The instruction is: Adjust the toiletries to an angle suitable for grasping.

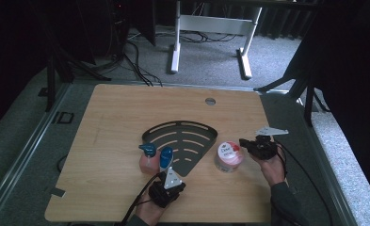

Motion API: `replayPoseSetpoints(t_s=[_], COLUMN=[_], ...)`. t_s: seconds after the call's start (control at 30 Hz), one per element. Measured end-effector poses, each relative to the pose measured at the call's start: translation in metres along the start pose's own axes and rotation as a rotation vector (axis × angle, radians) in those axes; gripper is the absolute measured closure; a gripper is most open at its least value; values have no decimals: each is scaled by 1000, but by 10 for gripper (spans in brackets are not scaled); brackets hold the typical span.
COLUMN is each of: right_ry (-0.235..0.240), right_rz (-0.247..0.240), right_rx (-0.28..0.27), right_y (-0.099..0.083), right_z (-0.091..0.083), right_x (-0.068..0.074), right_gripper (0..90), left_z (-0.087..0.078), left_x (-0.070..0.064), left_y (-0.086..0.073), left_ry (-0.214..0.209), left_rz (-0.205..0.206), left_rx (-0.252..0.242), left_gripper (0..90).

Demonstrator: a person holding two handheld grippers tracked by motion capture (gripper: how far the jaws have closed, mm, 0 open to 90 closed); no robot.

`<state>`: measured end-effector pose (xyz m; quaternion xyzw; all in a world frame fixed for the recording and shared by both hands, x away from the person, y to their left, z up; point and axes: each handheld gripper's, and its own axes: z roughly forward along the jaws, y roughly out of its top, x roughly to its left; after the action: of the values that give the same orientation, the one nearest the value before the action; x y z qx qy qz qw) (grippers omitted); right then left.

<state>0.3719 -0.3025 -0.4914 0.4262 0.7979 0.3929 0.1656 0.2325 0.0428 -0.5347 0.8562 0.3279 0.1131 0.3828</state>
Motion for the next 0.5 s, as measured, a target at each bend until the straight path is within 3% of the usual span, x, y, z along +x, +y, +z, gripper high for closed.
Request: replayPoseSetpoints(t_s=[0.07,0.27,0.5], right_ry=[-5,14,53], right_rz=[-3,0,-45], right_rx=[32,49,53], right_y=[-2,-7,-5], right_z=[4,8,11], right_x=[-3,-4,8], right_gripper=[900,900,900], left_z=[2,6,9], left_x=[0,2,0], left_y=[0,-1,1], left_ry=[1,5,-1], left_rz=[1,-5,-6], left_rx=[7,16,15], left_gripper=[898,898,896])
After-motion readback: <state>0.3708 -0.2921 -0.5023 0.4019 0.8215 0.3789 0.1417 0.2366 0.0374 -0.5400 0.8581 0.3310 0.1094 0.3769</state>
